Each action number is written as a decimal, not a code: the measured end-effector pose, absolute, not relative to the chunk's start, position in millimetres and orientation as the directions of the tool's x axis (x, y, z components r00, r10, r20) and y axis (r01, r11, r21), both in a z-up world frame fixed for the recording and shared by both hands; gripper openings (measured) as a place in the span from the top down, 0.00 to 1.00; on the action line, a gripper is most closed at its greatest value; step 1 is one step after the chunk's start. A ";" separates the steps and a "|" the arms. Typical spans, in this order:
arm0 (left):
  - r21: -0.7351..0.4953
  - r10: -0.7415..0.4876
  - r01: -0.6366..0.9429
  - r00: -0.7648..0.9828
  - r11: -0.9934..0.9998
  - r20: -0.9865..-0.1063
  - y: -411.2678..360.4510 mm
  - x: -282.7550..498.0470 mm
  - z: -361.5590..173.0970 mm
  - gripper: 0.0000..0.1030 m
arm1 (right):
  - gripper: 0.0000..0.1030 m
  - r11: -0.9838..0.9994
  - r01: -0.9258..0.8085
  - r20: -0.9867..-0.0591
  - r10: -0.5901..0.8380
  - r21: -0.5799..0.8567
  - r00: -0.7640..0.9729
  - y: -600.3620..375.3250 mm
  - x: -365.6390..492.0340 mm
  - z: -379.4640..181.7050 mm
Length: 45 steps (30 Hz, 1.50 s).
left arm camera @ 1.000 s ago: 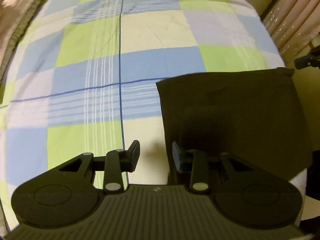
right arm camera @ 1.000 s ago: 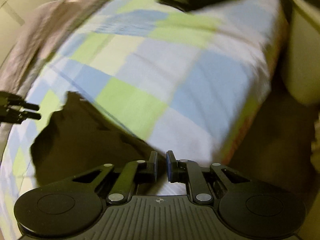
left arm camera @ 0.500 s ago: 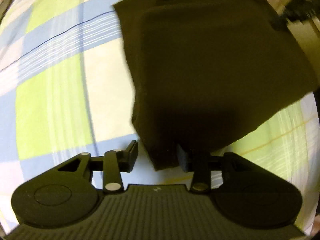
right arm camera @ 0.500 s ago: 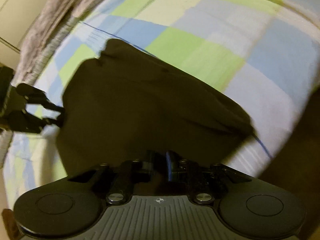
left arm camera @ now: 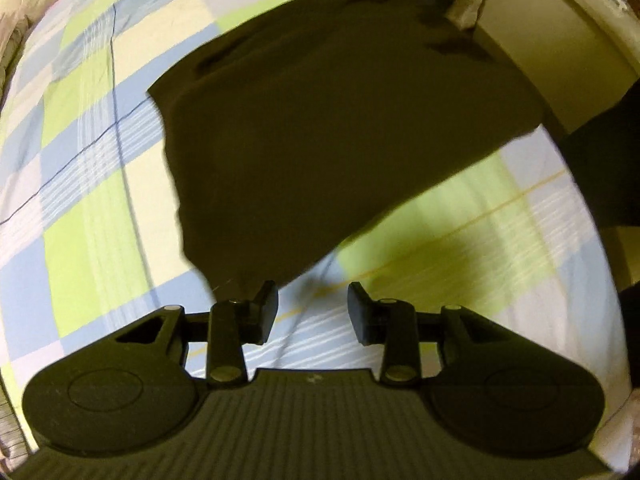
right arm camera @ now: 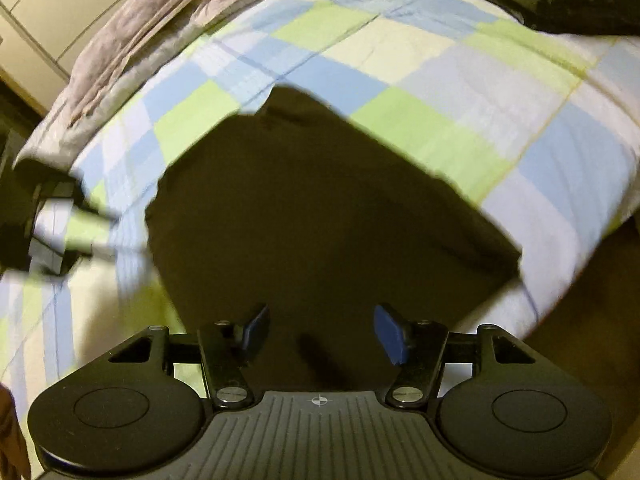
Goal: Fold clothes
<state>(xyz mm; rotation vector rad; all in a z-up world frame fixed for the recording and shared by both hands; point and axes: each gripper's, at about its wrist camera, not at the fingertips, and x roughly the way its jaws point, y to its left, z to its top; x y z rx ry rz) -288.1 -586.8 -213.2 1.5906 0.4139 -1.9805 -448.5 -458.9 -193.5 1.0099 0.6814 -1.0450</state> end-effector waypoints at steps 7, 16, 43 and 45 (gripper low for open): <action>0.093 -0.264 0.657 -0.167 -0.748 -0.950 -600.0 -310.5 -221.6 0.67 | 0.44 0.039 0.918 -0.850 -0.362 0.396 0.382 -543.2 -487.1 -234.0; 0.107 -0.265 0.714 -0.113 -0.692 -0.958 -605.1 -298.8 -226.9 0.64 | 0.43 -0.076 0.913 -0.866 -0.356 0.402 0.352 -522.7 -512.2 -231.7; 0.433 -0.483 0.304 -0.111 -0.848 -0.869 -530.5 -301.0 -261.6 0.40 | 0.26 0.399 0.915 -0.912 -0.347 0.067 0.218 -371.6 -353.3 -215.6; 0.432 -0.484 0.306 -0.117 -0.849 -0.867 -531.5 -302.1 -264.9 0.39 | 0.26 0.381 0.923 -0.917 -0.346 0.057 0.199 -370.0 -347.1 -220.0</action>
